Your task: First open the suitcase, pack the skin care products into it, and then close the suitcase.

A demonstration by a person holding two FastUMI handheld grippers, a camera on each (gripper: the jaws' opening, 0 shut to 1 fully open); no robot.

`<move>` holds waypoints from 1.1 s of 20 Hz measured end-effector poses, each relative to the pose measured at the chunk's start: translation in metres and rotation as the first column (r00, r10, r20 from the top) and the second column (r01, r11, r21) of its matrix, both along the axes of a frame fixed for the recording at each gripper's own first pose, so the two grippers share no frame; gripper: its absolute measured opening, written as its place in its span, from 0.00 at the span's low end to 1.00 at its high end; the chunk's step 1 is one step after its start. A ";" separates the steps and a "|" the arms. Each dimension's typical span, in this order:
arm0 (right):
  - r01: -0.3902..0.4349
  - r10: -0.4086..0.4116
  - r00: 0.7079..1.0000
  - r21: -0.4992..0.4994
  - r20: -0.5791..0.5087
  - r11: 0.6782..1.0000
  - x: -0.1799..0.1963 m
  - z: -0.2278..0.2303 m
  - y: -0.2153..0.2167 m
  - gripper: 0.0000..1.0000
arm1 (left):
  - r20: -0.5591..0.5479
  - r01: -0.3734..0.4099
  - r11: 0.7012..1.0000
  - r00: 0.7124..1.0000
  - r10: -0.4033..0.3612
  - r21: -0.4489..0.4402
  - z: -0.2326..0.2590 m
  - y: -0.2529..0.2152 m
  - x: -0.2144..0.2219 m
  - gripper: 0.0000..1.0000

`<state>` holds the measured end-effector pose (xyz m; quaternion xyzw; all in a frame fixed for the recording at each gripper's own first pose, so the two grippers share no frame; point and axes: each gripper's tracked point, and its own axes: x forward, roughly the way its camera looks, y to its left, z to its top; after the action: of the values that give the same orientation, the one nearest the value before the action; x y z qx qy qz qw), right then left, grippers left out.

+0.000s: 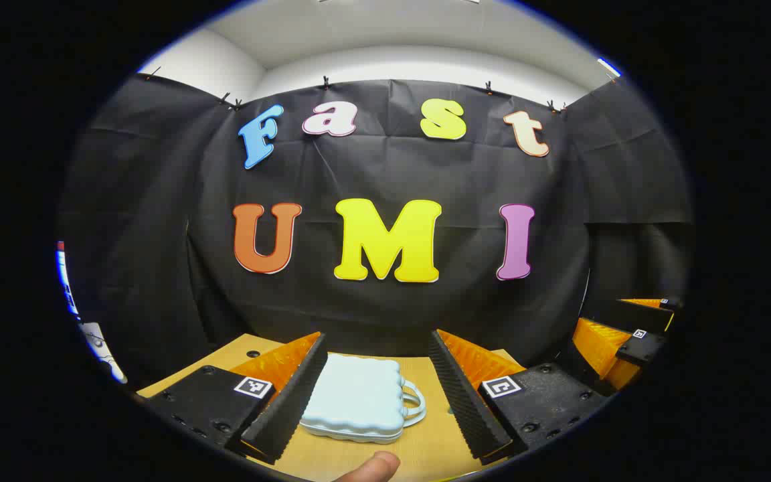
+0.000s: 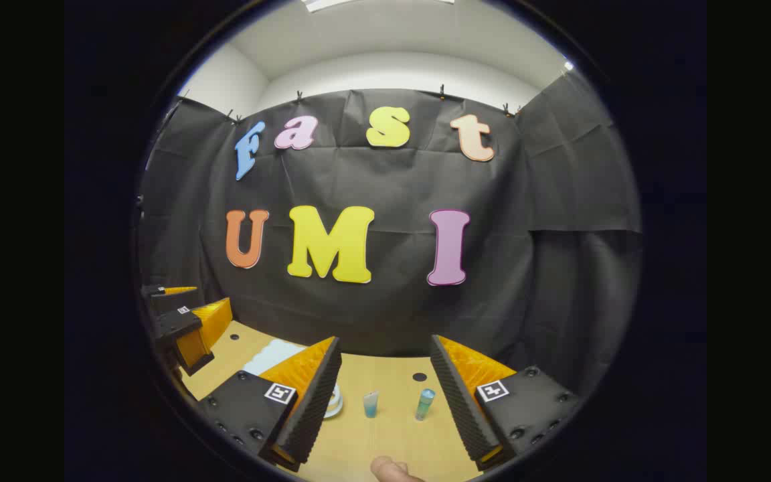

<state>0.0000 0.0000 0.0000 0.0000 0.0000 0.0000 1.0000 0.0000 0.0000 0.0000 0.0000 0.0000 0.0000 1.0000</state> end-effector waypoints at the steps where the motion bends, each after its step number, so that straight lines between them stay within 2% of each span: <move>1: -0.008 0.008 1.000 0.004 -0.003 1.000 0.002 0.000 0.001 0.79 | -0.001 -0.002 1.000 1.000 0.002 -0.002 -0.001 -0.002 0.003 0.98; 10: -0.021 0.021 1.000 -0.004 -0.015 1.000 0.032 -0.003 -0.007 0.80 | -0.027 -0.036 0.999 0.999 0.035 -0.025 -0.013 -0.001 0.032 0.98; 22: -0.013 0.013 0.999 0.000 -0.040 1.000 0.055 -0.012 -0.016 0.80 | -0.086 -0.041 0.999 0.996 0.038 -0.024 -0.032 -0.008 0.057 0.98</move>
<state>0.0551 -0.0156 -0.0121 -0.0001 0.0200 0.0066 0.9998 0.0571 -0.0081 -0.0323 -0.0129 0.0427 0.0198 0.9988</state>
